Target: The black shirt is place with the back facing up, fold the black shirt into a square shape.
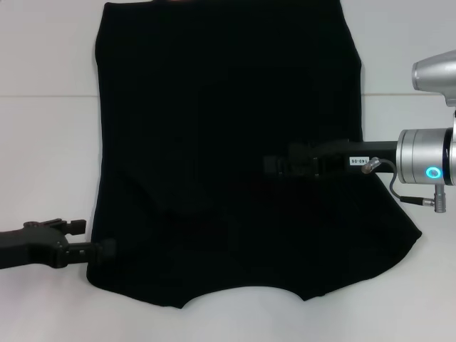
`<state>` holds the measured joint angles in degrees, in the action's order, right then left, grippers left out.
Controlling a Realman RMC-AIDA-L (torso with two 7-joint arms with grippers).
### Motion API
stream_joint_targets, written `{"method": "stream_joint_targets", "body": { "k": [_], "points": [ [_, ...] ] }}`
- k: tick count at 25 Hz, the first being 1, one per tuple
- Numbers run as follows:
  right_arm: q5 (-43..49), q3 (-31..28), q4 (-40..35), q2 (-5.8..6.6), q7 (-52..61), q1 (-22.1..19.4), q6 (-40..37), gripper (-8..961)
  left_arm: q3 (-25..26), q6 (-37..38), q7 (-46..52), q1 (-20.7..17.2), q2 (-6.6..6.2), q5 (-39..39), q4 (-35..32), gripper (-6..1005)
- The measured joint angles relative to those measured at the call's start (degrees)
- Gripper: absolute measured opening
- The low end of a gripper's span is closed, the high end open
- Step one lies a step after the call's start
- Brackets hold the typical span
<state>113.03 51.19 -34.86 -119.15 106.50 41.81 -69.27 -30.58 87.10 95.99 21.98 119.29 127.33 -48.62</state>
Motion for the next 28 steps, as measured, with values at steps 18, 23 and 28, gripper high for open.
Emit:
{"method": "stream_joint_targets", "body": {
  "k": [18, 23, 28],
  "points": [
    [-0.22, -0.16, -0.55, 0.16, -0.05, 0.37, -0.08, 869, -1.82, -8.06, 3.15, 2.33, 1.64, 7.75, 0.56, 937],
    [-0.33, -0.37, -0.57, 0.16, -0.06, 0.38, -0.08, 869, -4.26, -7.91, 3.14, 2.61, 1.65, 7.83, 0.53, 937],
    [-0.43, -0.53, -0.57, 0.16, -0.07, 0.38, -0.08, 868, -5.03, -8.89, 3.19, 2.73, 1.61, 7.85, 0.3, 936]
  ]
}}
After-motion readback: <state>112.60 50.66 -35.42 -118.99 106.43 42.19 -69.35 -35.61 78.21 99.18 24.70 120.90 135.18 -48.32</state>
